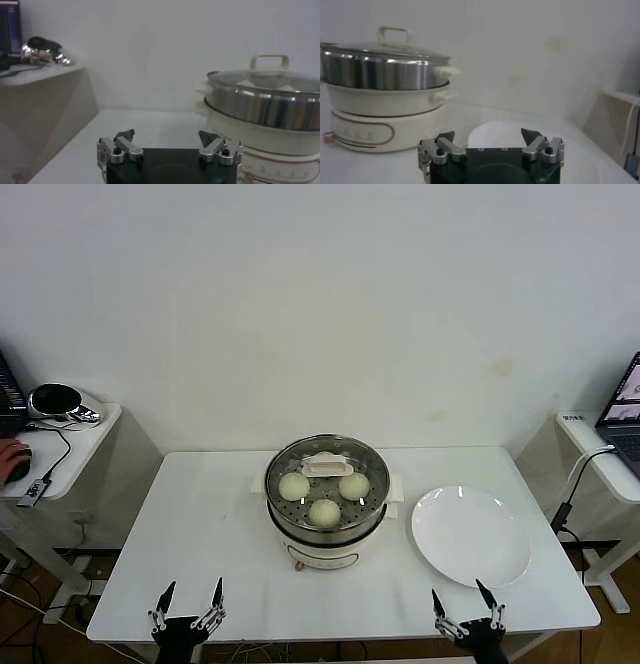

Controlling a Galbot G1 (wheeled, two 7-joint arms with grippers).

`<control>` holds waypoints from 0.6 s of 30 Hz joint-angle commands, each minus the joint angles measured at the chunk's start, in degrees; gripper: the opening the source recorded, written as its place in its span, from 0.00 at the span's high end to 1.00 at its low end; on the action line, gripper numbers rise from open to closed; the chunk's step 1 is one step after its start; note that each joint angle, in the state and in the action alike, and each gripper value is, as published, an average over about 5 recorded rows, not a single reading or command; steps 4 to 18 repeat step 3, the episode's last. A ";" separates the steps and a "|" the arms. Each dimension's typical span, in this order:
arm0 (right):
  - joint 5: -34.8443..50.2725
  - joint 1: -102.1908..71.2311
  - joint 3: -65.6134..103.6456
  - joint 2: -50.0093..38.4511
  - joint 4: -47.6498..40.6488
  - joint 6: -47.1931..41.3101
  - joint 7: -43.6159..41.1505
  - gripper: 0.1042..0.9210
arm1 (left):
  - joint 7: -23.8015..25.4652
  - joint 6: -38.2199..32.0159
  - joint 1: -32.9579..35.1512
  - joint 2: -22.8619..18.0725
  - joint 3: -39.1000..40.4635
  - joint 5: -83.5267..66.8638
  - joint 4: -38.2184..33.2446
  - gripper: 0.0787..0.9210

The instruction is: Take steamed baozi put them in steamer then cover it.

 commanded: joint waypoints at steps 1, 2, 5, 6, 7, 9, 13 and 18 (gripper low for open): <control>0.08 -1.63 -1.94 -0.08 1.09 -0.34 0.22 0.12 | 0.46 -0.34 1.00 -0.82 -0.64 -1.80 0.83 0.12; 0.02 -1.67 -2.00 -0.08 1.10 -0.32 0.25 0.12 | 0.51 -0.30 1.02 -0.83 -0.65 -1.79 0.82 0.12; -0.02 -1.71 -2.05 -0.08 1.10 -0.30 0.27 0.12 | 0.57 -0.25 1.06 -0.82 -0.66 -1.77 0.80 0.12; -0.02 -1.71 -2.05 -0.08 1.10 -0.30 0.27 0.12 | 0.57 -0.25 1.06 -0.82 -0.66 -1.77 0.80 0.12; -0.02 -1.71 -2.05 -0.08 1.10 -0.30 0.27 0.12 | 0.57 -0.25 1.06 -0.82 -0.66 -1.77 0.80 0.12; -0.02 -1.71 -2.05 -0.08 1.10 -0.30 0.27 0.12 | 0.57 -0.25 1.06 -0.82 -0.66 -1.77 0.80 0.12; -0.02 -1.71 -2.05 -0.08 1.10 -0.30 0.27 0.12 | 0.57 -0.25 1.06 -0.82 -0.66 -1.77 0.80 0.12; -0.02 -1.71 -2.05 -0.08 1.10 -0.30 0.27 0.12 | 0.57 -0.25 1.06 -0.82 -0.66 -1.77 0.80 0.12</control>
